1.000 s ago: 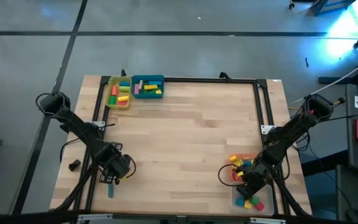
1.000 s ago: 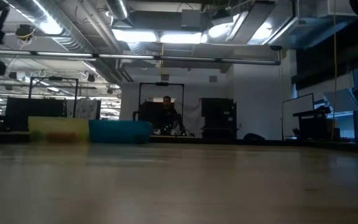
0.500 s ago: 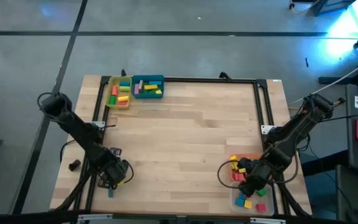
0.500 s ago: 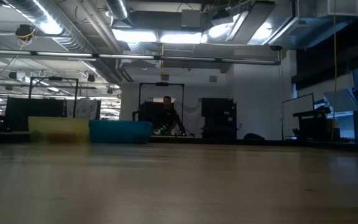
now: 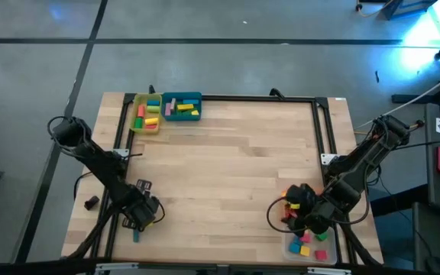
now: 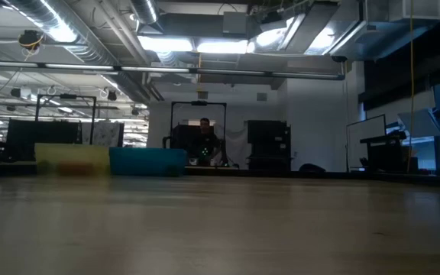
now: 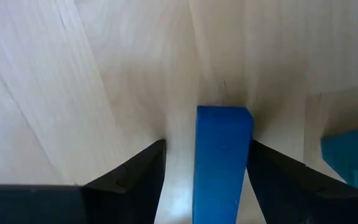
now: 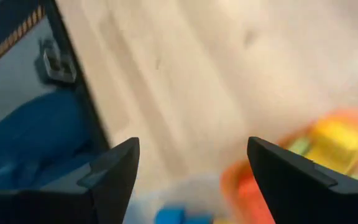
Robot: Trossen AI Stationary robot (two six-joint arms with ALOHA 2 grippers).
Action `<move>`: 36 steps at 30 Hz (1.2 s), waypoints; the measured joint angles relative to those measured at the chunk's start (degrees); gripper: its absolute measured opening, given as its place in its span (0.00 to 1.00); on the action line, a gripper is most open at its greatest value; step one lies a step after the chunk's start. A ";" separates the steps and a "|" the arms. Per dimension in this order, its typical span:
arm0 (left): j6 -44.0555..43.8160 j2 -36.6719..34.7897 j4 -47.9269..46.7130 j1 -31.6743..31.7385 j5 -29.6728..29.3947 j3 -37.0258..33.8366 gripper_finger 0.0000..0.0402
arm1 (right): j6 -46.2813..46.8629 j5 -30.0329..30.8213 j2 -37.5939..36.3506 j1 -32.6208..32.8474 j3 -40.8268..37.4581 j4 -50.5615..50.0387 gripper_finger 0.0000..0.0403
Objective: Sort blocks by size
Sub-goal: Put the blue rectangular block into the blue bin
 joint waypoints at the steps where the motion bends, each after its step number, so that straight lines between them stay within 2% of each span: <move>1: -0.28 0.10 0.03 0.00 -0.09 0.00 0.52 | -1.18 2.42 -0.01 0.00 0.00 0.00 0.74; 5: -2.24 0.10 0.10 -0.04 -0.36 -0.02 0.44 | -6.14 11.64 0.00 0.00 0.00 0.00 0.74; 11: -8.24 0.14 0.44 0.99 -0.25 -0.04 0.22 | -14.29 19.76 0.00 -0.02 0.00 0.04 0.74; 15: -12.53 0.16 0.56 3.91 0.78 0.11 0.21 | -16.03 21.10 0.00 -1.17 0.00 0.00 0.74; 19: -11.96 0.48 1.46 8.49 -0.42 1.89 0.21 | -16.85 20.88 0.00 -4.33 0.00 0.00 0.74; 23: -6.09 0.42 4.99 14.29 -7.64 5.06 0.21 | -24.41 18.77 -0.02 -8.39 0.00 0.00 0.74; 30: 12.65 0.38 14.62 26.28 -11.50 9.26 0.21 | -35.95 12.56 0.00 -15.05 0.00 -0.05 0.74; 36: 28.93 0.36 22.45 37.08 -11.40 12.82 0.21 | -43.01 9.93 0.00 -18.90 0.00 -0.04 0.74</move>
